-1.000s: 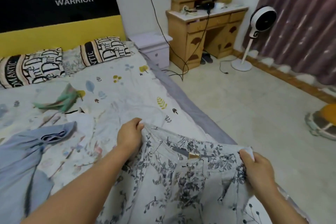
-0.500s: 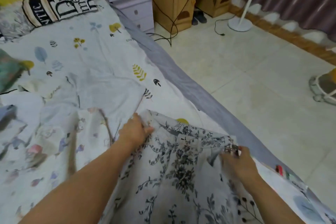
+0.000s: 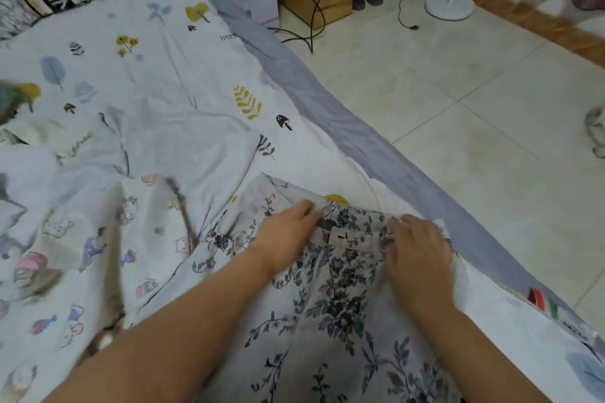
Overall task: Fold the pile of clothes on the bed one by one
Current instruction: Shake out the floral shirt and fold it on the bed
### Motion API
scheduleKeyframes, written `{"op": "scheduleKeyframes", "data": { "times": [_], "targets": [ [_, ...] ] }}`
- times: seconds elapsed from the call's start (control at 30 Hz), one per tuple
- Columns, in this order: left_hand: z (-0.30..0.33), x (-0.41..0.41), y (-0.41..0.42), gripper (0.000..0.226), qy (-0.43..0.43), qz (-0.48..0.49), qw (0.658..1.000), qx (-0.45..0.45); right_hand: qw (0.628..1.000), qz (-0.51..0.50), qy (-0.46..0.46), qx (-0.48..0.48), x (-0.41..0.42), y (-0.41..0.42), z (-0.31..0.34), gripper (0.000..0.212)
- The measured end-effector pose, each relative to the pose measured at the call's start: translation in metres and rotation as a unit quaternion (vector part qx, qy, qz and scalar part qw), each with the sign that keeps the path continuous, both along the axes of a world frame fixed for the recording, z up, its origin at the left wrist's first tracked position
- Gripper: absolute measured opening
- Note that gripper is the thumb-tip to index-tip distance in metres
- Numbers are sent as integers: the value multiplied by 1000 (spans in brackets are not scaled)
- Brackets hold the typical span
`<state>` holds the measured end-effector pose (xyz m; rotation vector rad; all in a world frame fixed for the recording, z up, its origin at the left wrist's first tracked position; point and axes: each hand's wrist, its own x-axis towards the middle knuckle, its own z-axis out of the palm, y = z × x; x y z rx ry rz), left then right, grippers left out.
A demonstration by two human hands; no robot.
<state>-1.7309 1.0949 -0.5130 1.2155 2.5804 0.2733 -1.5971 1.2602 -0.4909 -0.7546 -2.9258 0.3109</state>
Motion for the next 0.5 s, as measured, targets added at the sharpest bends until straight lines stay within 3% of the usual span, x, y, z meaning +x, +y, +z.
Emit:
{"op": "scheduleKeyframes", "data": {
  "times": [0.07,0.17,0.23,0.3,0.4,0.5],
  "targets": [
    [-10,-1,12,42,9,2,998,-58,995,68,-63,20,-14,-6,-10,34],
    [-16,-5,21,14,4,41,996,-81,984,61,-164,19,-26,-3,-24,36],
    [-17,-8,27,10,16,46,997,-58,980,57,-190,20,-35,-2,-26,26],
    [-14,-11,33,11,30,80,996,5,984,59,-165,29,-45,2,-22,13],
    [-9,-20,43,21,32,172,977,120,1000,10,-21,15,-60,10,-12,9],
    [-8,-20,46,26,-8,198,969,145,998,4,16,-54,-72,9,-13,16]
  ]
}}
